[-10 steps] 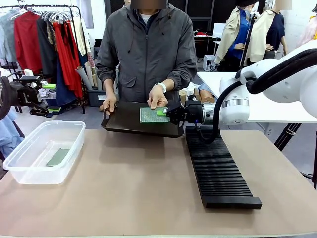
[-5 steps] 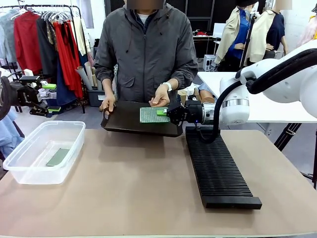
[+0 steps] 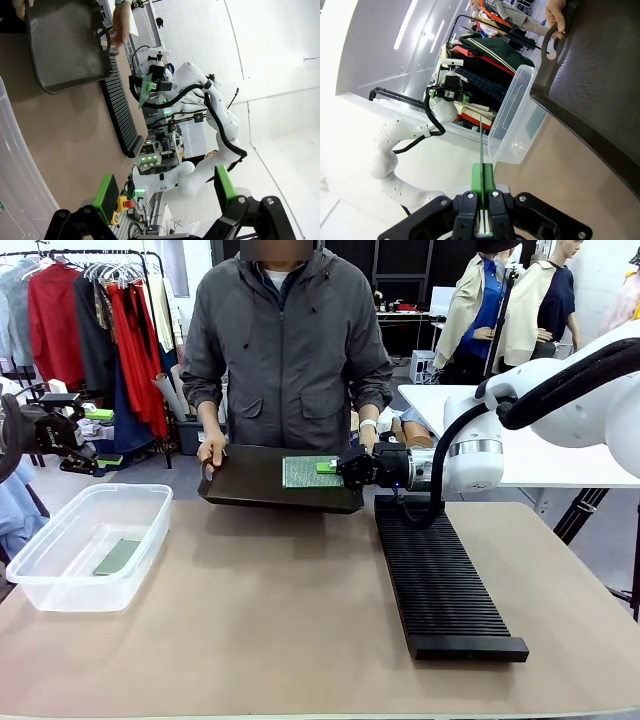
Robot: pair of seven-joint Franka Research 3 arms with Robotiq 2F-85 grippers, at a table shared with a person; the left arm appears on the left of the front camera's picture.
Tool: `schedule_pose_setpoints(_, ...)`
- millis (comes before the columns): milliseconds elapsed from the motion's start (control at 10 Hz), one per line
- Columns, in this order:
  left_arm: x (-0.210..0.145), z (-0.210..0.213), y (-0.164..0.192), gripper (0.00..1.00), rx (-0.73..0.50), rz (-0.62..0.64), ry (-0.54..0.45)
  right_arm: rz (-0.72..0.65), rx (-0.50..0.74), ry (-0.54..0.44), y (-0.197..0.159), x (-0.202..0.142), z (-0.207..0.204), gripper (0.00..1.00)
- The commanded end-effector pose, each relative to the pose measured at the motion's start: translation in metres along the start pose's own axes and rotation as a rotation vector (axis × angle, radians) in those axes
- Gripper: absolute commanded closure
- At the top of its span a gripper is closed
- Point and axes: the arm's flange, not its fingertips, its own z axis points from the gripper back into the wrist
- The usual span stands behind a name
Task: Sort PCBs into racks and boxes based on the side picked up.
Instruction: If the short side of the Blank PCB is picked up, insert it into the PCB Rack ; if the long side is picked up, place it in the Organizing box.
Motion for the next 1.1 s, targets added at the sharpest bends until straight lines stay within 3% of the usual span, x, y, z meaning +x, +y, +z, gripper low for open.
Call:
schedule_pose_setpoints(0,-0.0017,0.0012,-0.0022,0.0,-0.006,0.004,0.004,0.002,0.002,-0.002,0.0013,0.0004,-0.0015,1.0)
schedule_pose_setpoints(1000,-0.0017,0.0012,-0.0022,0.0,-0.006,0.004,0.004,0.0,0.0,0.0,0.0,0.0,0.0,1.0)
